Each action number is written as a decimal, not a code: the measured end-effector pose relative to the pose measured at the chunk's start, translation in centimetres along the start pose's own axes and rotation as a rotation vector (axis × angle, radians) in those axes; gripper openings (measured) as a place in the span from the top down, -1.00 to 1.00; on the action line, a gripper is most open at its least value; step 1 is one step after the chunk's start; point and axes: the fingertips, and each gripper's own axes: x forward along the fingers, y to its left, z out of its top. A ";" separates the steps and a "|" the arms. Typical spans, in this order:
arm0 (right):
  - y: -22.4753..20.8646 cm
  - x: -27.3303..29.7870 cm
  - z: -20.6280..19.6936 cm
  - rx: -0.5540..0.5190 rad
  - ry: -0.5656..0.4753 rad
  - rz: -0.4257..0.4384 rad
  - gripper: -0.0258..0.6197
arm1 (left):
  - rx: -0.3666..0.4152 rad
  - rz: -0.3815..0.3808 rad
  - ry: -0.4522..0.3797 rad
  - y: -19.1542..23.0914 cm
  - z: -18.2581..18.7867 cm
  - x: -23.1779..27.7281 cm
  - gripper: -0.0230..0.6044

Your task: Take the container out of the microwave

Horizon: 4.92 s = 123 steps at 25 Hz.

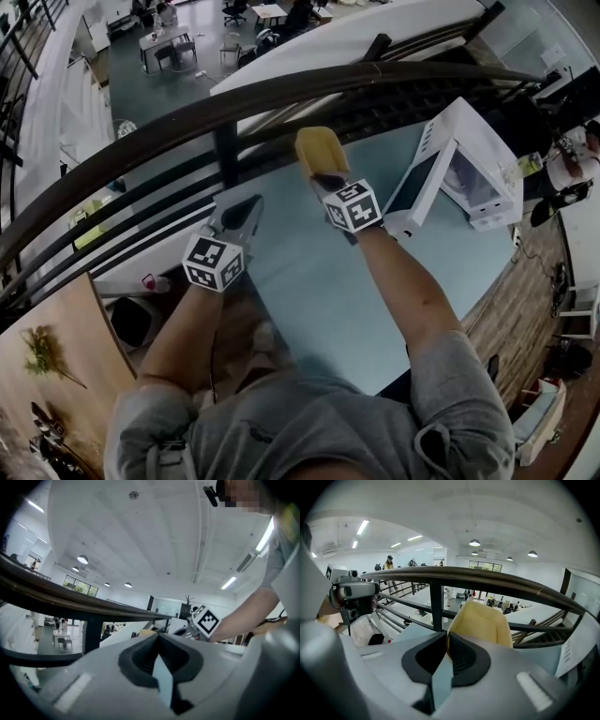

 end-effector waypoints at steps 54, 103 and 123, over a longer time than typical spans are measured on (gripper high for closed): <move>3.5 8.2 -10.7 0.052 0.101 0.021 0.70 | -0.070 0.038 0.079 2.2 -7.0 -1.4 0.84; -1.3 -23.9 2.7 0.045 -0.306 -0.170 0.60 | 0.147 -0.198 -0.081 -22.1 11.4 2.1 0.84; -3.9 -47.7 -4.8 0.100 -0.404 -0.386 0.62 | 0.231 -0.345 -0.108 -42.0 15.0 1.3 0.84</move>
